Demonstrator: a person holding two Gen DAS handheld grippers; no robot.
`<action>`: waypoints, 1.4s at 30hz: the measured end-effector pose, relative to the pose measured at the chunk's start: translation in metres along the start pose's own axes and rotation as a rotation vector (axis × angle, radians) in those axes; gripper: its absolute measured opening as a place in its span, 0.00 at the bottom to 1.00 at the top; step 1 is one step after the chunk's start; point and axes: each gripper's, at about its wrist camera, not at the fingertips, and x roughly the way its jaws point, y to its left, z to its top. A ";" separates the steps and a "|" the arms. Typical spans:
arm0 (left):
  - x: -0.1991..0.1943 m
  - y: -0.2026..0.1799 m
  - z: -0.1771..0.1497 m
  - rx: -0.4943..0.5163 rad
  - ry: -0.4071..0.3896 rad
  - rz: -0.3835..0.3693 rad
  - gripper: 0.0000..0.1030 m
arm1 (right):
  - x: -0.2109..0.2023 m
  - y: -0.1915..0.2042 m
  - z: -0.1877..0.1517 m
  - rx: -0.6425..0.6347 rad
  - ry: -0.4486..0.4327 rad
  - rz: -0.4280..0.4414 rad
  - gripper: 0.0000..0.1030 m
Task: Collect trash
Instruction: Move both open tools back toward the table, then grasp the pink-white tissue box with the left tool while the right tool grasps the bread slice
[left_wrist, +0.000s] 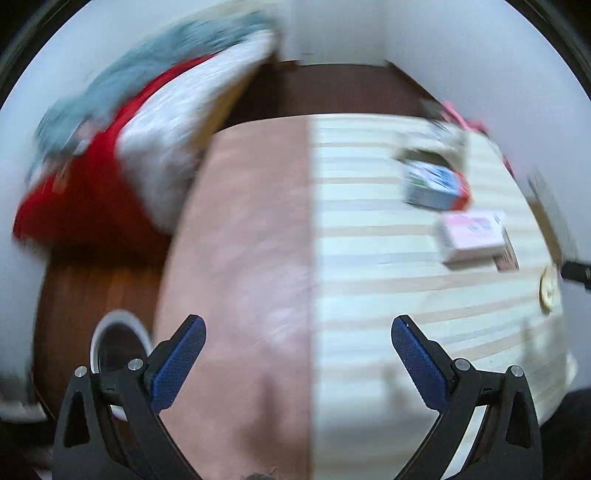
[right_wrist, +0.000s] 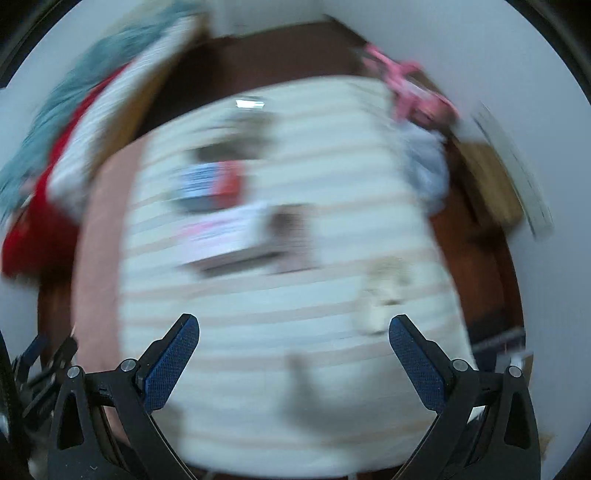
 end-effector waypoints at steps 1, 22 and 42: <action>0.006 -0.016 0.006 0.066 -0.004 -0.002 1.00 | 0.011 -0.016 0.004 0.035 0.011 -0.003 0.99; 0.072 -0.189 0.076 0.703 0.155 -0.235 0.48 | 0.072 -0.062 0.012 0.122 -0.054 0.028 0.67; 0.009 -0.107 0.021 0.166 0.069 -0.137 0.46 | 0.034 -0.019 -0.015 -0.050 -0.181 -0.057 0.23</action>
